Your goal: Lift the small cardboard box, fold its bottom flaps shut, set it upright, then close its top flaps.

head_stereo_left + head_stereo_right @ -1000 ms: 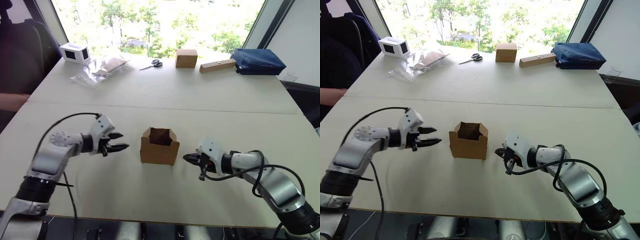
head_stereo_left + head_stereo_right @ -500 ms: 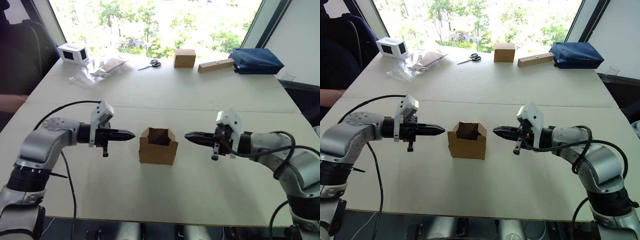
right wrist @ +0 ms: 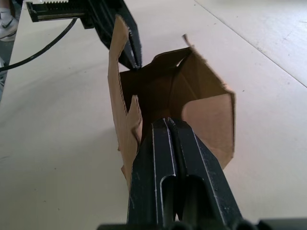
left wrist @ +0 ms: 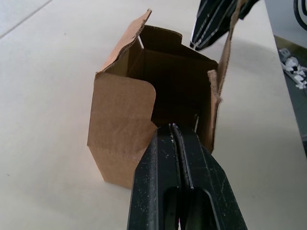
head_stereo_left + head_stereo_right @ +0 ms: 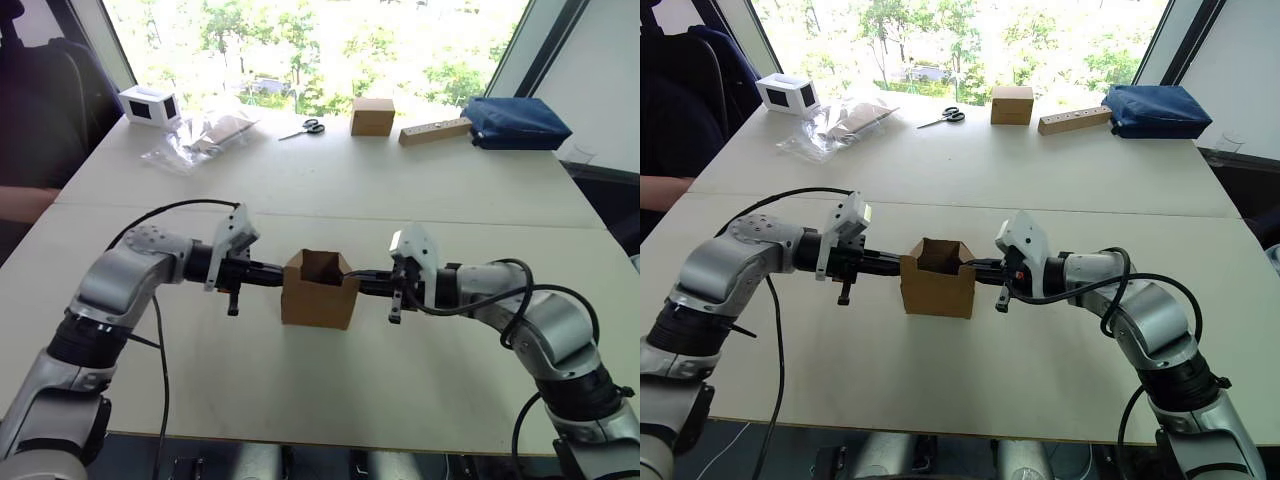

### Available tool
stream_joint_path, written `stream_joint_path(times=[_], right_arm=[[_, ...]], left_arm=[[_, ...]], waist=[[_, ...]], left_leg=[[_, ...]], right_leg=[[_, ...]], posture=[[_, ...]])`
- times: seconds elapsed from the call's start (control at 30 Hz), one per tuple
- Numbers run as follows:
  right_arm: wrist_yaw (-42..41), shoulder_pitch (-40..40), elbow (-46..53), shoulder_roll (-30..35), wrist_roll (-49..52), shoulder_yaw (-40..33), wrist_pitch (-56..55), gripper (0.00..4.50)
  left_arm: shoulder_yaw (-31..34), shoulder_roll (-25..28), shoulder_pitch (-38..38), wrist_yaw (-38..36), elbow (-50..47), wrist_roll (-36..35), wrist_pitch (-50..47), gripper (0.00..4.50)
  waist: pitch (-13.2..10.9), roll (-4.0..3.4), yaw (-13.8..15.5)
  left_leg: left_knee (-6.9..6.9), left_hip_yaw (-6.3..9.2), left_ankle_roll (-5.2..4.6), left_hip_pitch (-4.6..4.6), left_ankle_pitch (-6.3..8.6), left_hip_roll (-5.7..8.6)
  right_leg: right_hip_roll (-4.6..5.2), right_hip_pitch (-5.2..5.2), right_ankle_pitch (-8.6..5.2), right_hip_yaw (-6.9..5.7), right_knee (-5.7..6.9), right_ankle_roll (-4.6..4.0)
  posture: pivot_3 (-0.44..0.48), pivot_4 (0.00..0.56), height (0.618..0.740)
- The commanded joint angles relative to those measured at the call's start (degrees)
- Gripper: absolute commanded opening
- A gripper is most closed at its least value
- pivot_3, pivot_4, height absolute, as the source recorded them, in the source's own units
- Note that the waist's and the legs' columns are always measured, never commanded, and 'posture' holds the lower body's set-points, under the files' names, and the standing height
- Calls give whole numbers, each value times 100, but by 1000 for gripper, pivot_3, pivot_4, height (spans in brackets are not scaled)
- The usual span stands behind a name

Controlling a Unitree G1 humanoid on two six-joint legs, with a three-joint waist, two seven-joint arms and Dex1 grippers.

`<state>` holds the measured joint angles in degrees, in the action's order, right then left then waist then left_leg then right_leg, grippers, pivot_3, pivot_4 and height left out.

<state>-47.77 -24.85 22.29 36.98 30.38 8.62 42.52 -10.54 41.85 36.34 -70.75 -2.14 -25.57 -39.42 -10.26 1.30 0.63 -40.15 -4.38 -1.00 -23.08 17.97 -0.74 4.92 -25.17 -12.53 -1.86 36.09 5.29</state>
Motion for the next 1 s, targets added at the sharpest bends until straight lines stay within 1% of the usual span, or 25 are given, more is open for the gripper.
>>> stream_joint_path(times=[0.03, 0.1, 0.2, 0.4, 0.53, 0.67, 0.87, 1.0], right_arm=[[-45, -119, -26, -67, 42, -190, -157, 0], [-154, -86, 24, 20, 207, -337, -99, 0], [-272, -33, 188, 87, 690, -687, 174, 0], [-232, -52, 76, 102, 702, -838, 177, 0], [-167, -130, -79, 30, 414, -645, -16, 0], [-195, -162, -335, -11, -18, -322, -323, 0], [-334, -240, -599, -103, -394, 90, -627, 0], [-387, -275, -669, -149, -526, 205, -716, 0]], left_arm=[[4, -24, 139, -64, 48, 63, 140, 20], [44, 7, 174, -147, 40, 14, 85, 20], [130, 196, 170, -420, -89, -185, -134, 20], [274, 176, 374, -413, 262, -183, -100, 20], [264, 70, 482, -330, 508, -81, 49, 20], [95, -107, 517, -215, 722, 187, 337, 20], [-150, -328, 515, -282, 852, 454, 628, 20], [-203, -377, 509, -325, 849, 512, 673, 20]], waist=[[0, 0, -2], [0, 0, -1], [0, 0, -1], [0, 0, 8], [0, 0, -1], [0, 0, -4], [0, 0, 0], [0, 0, -5]], left_leg=[[0, 0, 0, -1, 0, 0], [0, 0, 0, -1, 0, -1], [0, 1, 0, -2, 0, -4], [0, 1, 0, -1, 0, -7], [0, 1, 0, -2, 0, -2], [0, 0, 0, -1, 0, -1], [0, -1, 0, -3, 0, 0], [0, 0, 0, -3, 0, -1]], right_leg=[[0, -1, 0, 0, 0, 0], [0, -1, 0, 0, 0, 0], [0, -2, 0, 0, 0, 0], [1, -1, 0, -1, 0, 0], [0, -2, 0, -1, 0, 0], [-1, -2, 0, -1, 0, 0], [0, -2, 0, -1, 0, 0], [0, -3, 0, -1, 0, 0]], posture=[[0, 150, 740], [0, 150, 740], [0, 150, 740], [0, 150, 740], [0, 150, 740], [0, 150, 740], [0, 150, 740], [0, 150, 740]])
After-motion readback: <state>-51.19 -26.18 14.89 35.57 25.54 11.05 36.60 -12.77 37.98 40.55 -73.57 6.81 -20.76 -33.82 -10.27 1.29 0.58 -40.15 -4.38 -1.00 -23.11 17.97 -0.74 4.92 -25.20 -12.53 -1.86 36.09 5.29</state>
